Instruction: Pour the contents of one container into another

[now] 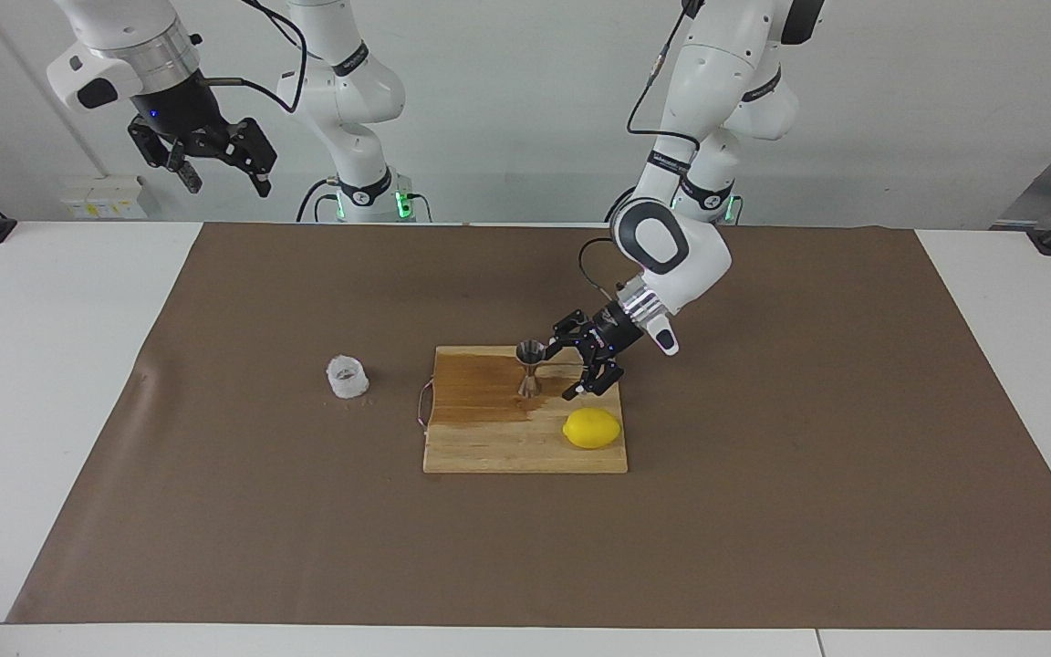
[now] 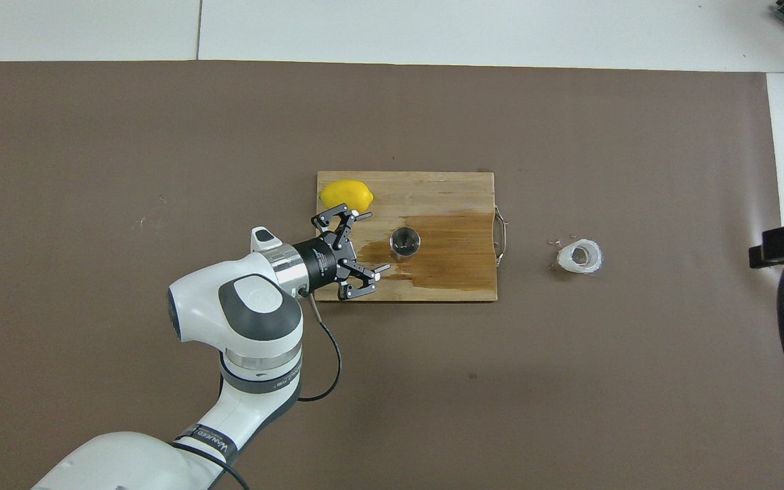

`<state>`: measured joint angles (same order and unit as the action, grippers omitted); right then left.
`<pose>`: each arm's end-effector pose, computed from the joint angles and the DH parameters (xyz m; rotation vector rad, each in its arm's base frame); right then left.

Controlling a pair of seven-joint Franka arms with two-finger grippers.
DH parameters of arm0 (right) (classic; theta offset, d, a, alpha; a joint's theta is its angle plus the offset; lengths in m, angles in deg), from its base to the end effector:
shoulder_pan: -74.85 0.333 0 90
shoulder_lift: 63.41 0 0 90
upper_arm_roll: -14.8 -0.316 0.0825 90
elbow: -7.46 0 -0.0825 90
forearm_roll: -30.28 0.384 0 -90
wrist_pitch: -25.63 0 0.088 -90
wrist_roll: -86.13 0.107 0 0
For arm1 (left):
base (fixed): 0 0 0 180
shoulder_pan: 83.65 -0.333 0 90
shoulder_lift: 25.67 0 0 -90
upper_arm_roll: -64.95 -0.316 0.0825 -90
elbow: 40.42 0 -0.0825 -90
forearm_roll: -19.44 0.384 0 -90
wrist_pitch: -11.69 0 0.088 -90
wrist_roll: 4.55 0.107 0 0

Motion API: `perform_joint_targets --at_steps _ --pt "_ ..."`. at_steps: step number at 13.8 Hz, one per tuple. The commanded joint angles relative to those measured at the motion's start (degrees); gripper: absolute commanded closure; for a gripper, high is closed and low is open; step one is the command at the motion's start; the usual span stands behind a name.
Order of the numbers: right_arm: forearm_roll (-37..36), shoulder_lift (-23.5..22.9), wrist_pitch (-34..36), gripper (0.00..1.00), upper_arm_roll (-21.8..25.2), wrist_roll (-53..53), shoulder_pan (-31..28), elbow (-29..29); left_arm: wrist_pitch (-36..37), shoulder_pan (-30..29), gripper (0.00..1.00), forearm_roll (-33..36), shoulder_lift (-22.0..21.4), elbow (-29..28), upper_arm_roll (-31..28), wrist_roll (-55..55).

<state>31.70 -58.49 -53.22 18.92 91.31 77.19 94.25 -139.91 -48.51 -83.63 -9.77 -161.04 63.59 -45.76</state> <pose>0.5057 -0.0147 0.6793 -3.1061 0.1818 0.0837 0.4957 -0.3008 0.2899 1.4480 1.6894 -0.5336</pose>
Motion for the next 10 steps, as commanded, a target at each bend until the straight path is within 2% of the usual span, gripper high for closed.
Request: perform_joint_targets --at_steps 1,4,7,10 --pt "1.3 0.9 0.6 0.0 -0.2 -1.5 -0.8 0.5 0.2 -1.5 0.0 9.1 -4.8 -5.5 0.1 0.0" --pt "1.3 0.9 0.6 0.0 -0.2 -1.5 -0.8 0.5 2.4 -3.8 0.0 21.6 -5.4 -6.4 0.0 0.0" --pt "1.3 0.9 0.6 0.0 -0.2 -1.5 -0.8 0.5 10.5 -9.0 0.0 36.7 -6.2 -5.9 0.0 0.0" --pt "1.3 0.9 0.6 0.0 -0.2 -1.5 -0.8 0.5 15.6 -12.3 0.0 50.4 -6.2 -3.8 -0.1 0.1"
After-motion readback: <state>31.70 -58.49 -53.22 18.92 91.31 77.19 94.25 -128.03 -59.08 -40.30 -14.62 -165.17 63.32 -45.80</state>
